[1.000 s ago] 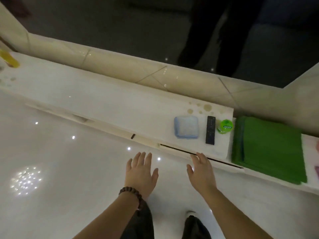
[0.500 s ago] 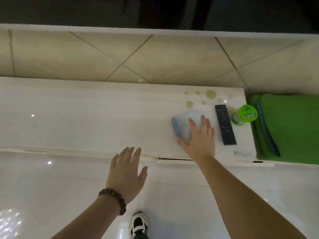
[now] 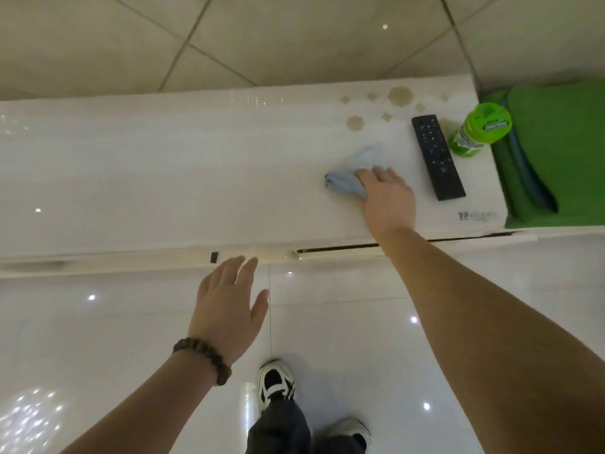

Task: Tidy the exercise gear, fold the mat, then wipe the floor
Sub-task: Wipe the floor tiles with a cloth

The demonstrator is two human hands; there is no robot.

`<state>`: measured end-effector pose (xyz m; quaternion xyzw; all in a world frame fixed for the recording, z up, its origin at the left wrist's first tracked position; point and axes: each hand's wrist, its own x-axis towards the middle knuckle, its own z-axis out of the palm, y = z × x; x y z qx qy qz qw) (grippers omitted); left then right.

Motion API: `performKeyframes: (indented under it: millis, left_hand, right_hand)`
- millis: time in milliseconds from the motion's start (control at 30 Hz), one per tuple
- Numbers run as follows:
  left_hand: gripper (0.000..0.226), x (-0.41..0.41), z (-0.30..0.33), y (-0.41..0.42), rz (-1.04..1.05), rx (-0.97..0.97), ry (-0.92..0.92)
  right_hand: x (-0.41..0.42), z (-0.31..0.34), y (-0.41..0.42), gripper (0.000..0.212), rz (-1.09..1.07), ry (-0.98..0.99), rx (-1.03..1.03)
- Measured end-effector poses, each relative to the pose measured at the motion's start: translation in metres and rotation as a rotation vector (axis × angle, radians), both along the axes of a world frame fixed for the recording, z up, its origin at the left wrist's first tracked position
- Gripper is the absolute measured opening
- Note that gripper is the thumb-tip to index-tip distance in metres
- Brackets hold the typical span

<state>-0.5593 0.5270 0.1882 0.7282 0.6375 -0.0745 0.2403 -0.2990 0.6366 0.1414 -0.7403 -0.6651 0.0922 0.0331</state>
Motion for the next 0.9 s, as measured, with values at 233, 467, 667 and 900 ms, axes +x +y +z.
performKeyframes:
  millis: [233,467,667,900]
  left_hand:
    - [0.054,-0.023,-0.009,-0.045,0.052,0.000,-0.011]
    - [0.053,-0.047,-0.027,-0.123,0.120,0.003,0.037]
    - [0.052,-0.078,-0.051,-0.210,0.216,0.013,0.051]
    - [0.053,-0.158,-0.120,-0.252,0.356,-0.034,0.141]
  right_hand:
    - [-0.023,0.009,-0.105,0.043,0.064,0.273,0.130]
    - [-0.059,-0.025,-0.235,0.045,-0.011,0.482,0.063]
    - [-0.071,-0.048,-0.345,0.043,-0.082,0.534,-0.006]
    - [-0.116,-0.113,-0.391,0.049,-0.043,0.554,-0.174]
